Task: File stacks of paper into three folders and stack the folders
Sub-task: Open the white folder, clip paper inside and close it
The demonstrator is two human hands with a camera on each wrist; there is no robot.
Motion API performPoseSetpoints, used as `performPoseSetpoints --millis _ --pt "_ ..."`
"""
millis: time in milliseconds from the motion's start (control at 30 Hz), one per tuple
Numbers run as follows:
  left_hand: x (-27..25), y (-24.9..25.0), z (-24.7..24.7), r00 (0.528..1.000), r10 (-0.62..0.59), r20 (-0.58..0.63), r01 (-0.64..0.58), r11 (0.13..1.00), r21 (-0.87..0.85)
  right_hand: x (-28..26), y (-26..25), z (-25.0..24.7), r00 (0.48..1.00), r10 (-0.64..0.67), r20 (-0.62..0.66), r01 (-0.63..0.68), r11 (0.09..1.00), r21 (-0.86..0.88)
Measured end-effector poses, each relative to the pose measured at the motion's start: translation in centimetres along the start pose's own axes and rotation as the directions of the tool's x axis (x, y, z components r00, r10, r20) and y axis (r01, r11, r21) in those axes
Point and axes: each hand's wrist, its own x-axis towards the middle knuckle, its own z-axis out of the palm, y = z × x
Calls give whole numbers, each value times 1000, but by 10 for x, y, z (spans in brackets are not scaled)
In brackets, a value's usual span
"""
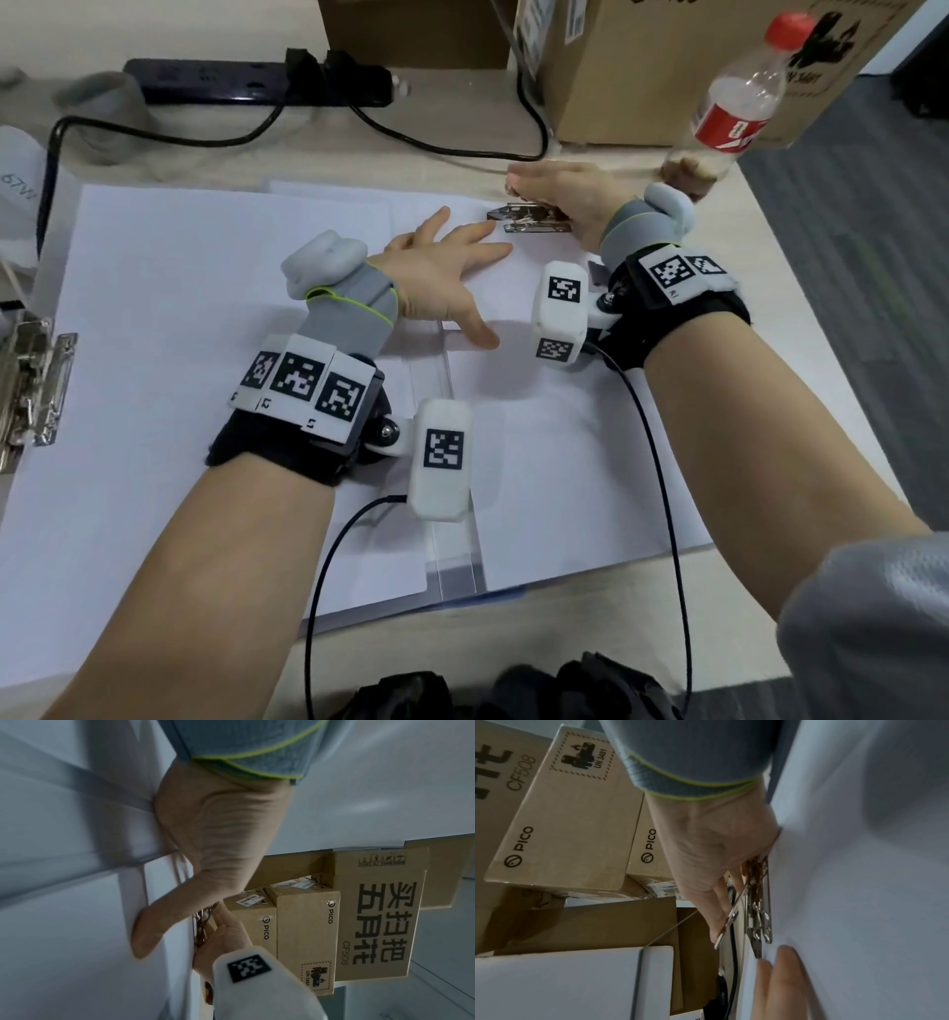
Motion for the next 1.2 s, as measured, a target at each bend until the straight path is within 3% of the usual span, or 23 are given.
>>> performPoseSetpoints --millis 300,467,600,967,1200 --pt "2 -2 1 1000 -1 5 1 1000 4 10 2 9 997 67 39 -55 966 -252" --pt "2 -1 0 1000 -2 10 2 1000 6 1 -9 14 997 69 -22 -71 852 -518" --pt "1 1 0 1000 -4 10 4 1000 18 -1 -8 10 997 70 -42 -81 799 -595" --pt "-10 15 -3 999 -35 -30 37 998 59 -42 -8 4 989 -52 -139 -39 814 -580" --pt "-31 34 1 985 -71 -159 48 988 -146 -93 -10 0 993 -83 -83 46 927 -373"
